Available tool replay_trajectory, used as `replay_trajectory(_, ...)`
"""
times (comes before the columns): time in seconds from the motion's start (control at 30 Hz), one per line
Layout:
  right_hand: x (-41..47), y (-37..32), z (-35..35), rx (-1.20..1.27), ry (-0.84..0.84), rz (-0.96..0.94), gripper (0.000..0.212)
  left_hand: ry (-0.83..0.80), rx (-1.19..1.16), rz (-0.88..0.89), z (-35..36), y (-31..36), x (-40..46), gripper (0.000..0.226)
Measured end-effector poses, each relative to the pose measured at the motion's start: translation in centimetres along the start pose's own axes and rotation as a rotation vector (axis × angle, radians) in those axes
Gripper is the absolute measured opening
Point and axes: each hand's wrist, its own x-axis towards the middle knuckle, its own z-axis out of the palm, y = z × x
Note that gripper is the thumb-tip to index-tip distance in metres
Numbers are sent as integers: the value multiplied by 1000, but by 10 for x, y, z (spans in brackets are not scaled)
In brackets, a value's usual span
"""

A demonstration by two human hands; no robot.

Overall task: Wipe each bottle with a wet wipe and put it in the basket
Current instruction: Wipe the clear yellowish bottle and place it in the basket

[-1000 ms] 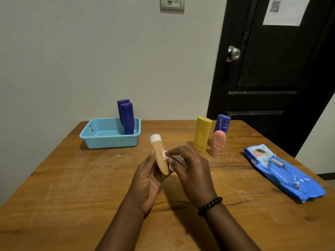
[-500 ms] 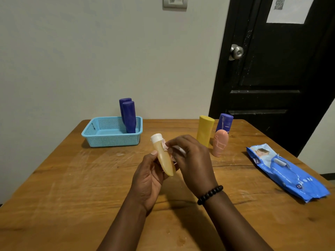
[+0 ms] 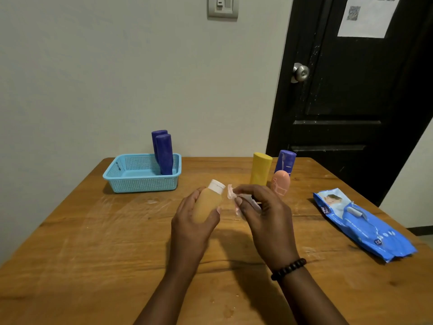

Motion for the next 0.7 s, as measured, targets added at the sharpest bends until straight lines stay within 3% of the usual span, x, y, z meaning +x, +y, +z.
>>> replay_trajectory(0.23, 5, 10, 18, -243, 40, -12, 19, -200, -37, -51, 0, 4, -9, 55)
replay_trajectory(0.47, -5, 6, 34, -215, 149, 2, 24, -170, -79, -5, 1, 9, -9, 42)
replay_trajectory(0.63, -11, -1, 36, -144, -52, -48, 21, -115, -134, -56, -2, 8, -5, 46)
replay_trajectory(0.7, -9, -2, 30, 0, -115, 16, 17, -95, -135, -53, -3, 7, -4, 48)
